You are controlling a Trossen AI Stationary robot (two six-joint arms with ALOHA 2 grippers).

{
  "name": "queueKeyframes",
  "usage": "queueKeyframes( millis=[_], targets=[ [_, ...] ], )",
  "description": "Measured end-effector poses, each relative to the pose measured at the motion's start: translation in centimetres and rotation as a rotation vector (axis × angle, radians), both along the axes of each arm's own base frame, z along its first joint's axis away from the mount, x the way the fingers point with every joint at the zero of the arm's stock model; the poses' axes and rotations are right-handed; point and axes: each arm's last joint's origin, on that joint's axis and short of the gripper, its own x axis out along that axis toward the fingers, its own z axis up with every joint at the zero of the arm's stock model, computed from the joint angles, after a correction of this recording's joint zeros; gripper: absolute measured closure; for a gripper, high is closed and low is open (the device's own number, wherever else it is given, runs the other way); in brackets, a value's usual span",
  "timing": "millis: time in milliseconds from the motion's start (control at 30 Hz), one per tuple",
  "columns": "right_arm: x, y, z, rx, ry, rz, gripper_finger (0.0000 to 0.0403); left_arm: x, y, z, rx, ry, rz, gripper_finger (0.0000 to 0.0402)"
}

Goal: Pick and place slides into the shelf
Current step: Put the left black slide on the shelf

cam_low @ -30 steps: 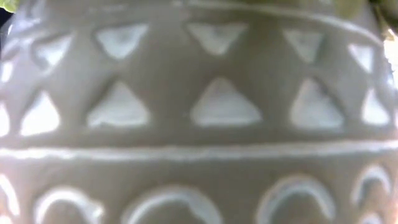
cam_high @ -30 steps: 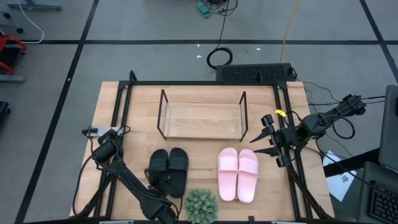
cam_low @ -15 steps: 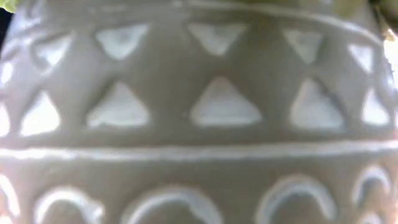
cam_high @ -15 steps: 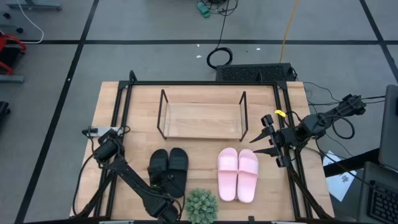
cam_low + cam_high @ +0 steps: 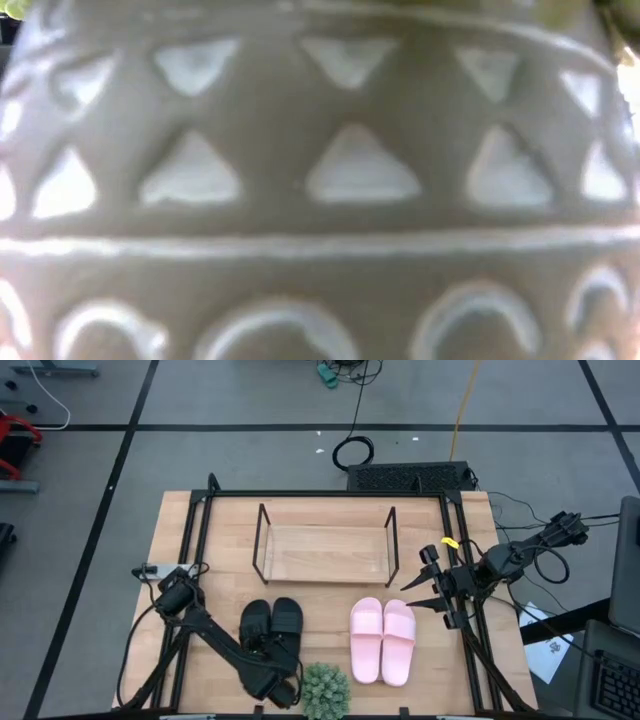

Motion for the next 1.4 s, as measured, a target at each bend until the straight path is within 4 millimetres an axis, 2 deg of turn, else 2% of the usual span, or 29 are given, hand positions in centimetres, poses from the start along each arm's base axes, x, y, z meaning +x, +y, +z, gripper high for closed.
queueKeyframes(
  millis=[133,267,400,667,867,933,1033,1100,1267,1400],
  targets=[
    [0.0,0.0,0.0,-0.001,0.002,0.000,0.0259,-0.4,-0.2,0.7,-0.041,-0.009,0.101,0.0266],
    [0.0,0.0,0.0,-0.001,0.002,0.000,0.0259,-0.7,0.2,2.6,-0.084,-0.039,0.101,0.0266],
    [0.0,0.0,0.0,0.003,0.003,0.000,0.0259,-1.7,0.8,5.7,-0.151,-0.104,0.096,0.0266],
    [0.0,0.0,0.0,0.006,-0.003,0.000,0.0259,-4.9,2.1,11.9,-0.248,-0.337,0.362,0.0266],
    [0.0,0.0,0.3,0.016,-0.024,0.001,0.0259,-5.9,1.8,14.5,-0.345,-0.554,0.355,0.0266],
    [0.0,0.0,0.3,0.017,-0.027,0.000,0.0259,-5.8,1.8,14.7,-0.337,-0.622,0.362,0.0266],
    [0.0,0.0,0.3,0.013,-0.033,0.000,0.0259,-5.6,1.7,14.2,-0.308,-0.619,0.398,0.0266],
    [0.0,0.0,0.4,0.003,-0.037,-0.001,0.0259,-5.2,1.5,13.2,-0.260,-0.578,0.405,0.0266],
    [0.0,0.0,0.4,-0.012,-0.042,-0.001,0.0259,-4.7,0.9,10.1,-0.158,-0.334,0.404,0.0266],
    [0.0,0.0,0.4,-0.013,-0.042,-0.002,0.0259,-3.6,-0.2,8.0,-0.133,-0.282,0.366,0.0266]
  ],
)
